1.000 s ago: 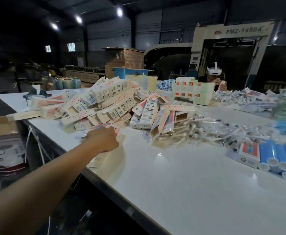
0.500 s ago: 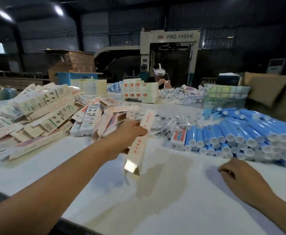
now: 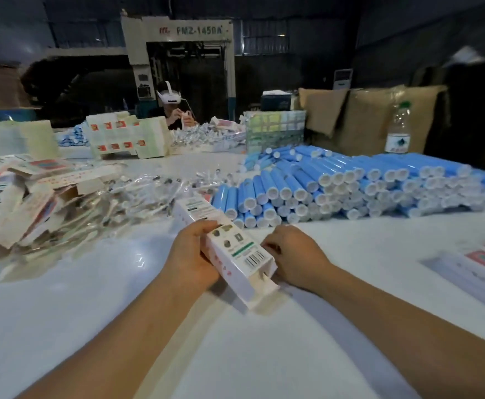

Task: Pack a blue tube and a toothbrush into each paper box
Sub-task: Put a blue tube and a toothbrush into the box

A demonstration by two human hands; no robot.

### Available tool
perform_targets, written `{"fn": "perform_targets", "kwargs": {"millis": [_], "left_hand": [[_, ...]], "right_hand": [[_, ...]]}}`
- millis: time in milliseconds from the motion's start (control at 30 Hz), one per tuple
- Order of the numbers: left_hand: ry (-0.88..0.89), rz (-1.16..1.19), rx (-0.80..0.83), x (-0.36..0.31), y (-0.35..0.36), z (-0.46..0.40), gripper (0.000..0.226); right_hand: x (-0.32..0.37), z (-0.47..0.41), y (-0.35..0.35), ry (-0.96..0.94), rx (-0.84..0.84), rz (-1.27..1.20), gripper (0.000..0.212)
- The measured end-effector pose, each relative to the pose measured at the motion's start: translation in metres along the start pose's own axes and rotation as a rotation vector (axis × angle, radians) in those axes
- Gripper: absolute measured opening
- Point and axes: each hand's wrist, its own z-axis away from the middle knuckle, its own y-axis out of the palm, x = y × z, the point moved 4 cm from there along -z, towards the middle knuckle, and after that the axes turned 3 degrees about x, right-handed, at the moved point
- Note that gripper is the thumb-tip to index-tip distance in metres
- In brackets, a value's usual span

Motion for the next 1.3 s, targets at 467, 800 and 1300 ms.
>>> {"fn": "perform_targets", "kwargs": {"millis": [467,800,1300], "left_hand": [[0.132,0.05,0.012,-0.001,0.007,0.005,0.052],[1.114,-1.908,0.144,-0.014,0.02,0.031,0.094],[0.892,-2.269,0.223,0.023,0.024,0.024,0.07]], "right_hand": [[0.011,0.019,-0.007,0.108,0.124,-1.0,0.018],[-0.017,0.014,-0.02,0.242,-0.075,-1.076,0.027],[-0.019,0.001,-0.038,0.232,-0.207,-0.557,0.026]]}}
